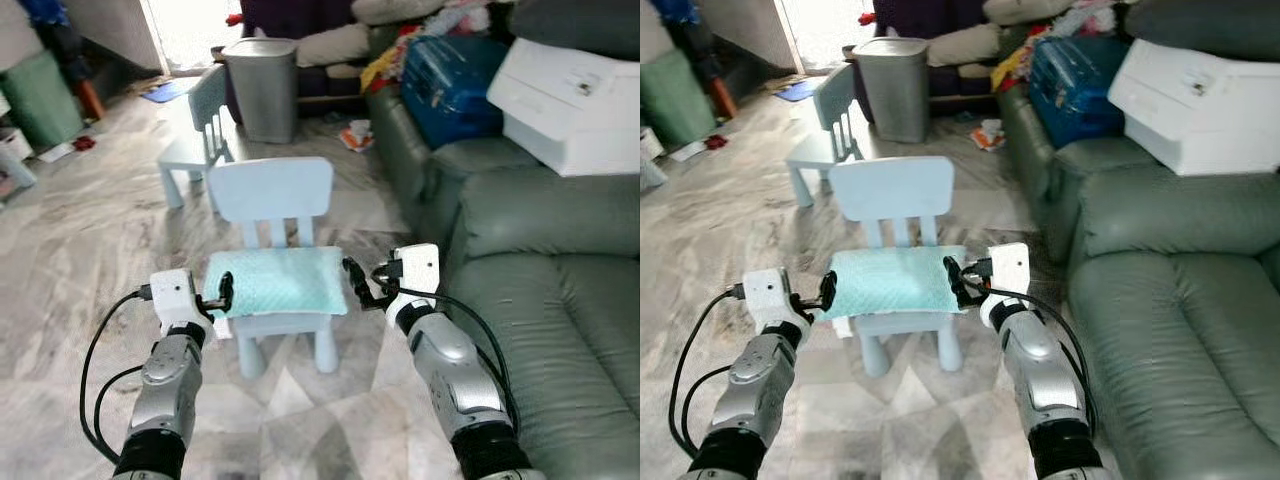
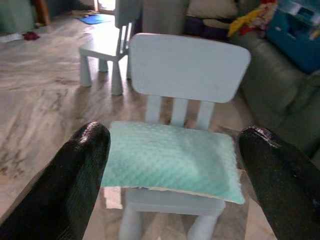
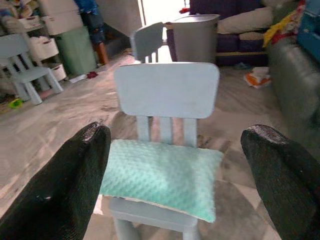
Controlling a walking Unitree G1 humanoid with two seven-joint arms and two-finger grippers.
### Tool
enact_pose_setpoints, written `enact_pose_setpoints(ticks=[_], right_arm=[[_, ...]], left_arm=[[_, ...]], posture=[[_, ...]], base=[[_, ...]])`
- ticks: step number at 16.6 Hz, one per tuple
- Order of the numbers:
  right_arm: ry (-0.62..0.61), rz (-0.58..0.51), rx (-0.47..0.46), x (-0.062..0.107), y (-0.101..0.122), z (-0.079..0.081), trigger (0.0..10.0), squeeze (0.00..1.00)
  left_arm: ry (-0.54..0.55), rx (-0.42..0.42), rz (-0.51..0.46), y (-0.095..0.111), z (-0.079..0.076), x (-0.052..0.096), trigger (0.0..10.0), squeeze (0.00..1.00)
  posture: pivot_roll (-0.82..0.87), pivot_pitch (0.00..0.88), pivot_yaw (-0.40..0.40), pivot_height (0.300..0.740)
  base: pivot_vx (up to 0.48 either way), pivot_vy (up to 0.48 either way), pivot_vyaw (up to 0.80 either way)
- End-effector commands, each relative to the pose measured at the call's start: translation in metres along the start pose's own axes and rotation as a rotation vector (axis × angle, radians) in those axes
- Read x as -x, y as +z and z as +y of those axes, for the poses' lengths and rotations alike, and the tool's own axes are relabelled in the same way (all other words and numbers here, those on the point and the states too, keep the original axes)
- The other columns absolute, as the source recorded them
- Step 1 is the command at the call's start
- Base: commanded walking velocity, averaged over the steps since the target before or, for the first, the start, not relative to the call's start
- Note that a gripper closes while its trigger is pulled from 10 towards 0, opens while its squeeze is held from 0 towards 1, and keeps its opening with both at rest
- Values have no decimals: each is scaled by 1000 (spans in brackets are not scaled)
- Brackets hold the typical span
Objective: Move the pillow to the sofa
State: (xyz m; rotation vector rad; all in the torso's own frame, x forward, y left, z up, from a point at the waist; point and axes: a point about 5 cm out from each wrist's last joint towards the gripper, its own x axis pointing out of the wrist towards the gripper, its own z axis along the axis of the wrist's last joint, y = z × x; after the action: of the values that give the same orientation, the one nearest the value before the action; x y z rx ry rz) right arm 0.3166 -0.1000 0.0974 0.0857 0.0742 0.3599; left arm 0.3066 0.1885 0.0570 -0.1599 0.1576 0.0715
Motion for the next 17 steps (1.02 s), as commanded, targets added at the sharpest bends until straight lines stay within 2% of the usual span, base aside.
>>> enact_pose_setpoints(ticks=[1,11,14,17], right_arm=[[8,-17,11,-1,5,1,10000,0],[25,-25,14,-1,6,3,10000,0],[24,-24,11,-1,6,3,10000,0],[24,-23,15,-1,6,3,10000,0]], left_arm=[[5,0,-2,2,3,0,10000,0],[12,31,9,-1,4,2,10000,0],[-16,31,-10,1,1,2,10000,0],[-30,41,-16,1,0,3,10000,0]], posture=[[-143,0,39,740],[-142,0,33,740],[-144,0,34,740],[-144,0,33,740]], base=[[0,0,0],[0,0,40],[0,0,0],[272,219,0]])
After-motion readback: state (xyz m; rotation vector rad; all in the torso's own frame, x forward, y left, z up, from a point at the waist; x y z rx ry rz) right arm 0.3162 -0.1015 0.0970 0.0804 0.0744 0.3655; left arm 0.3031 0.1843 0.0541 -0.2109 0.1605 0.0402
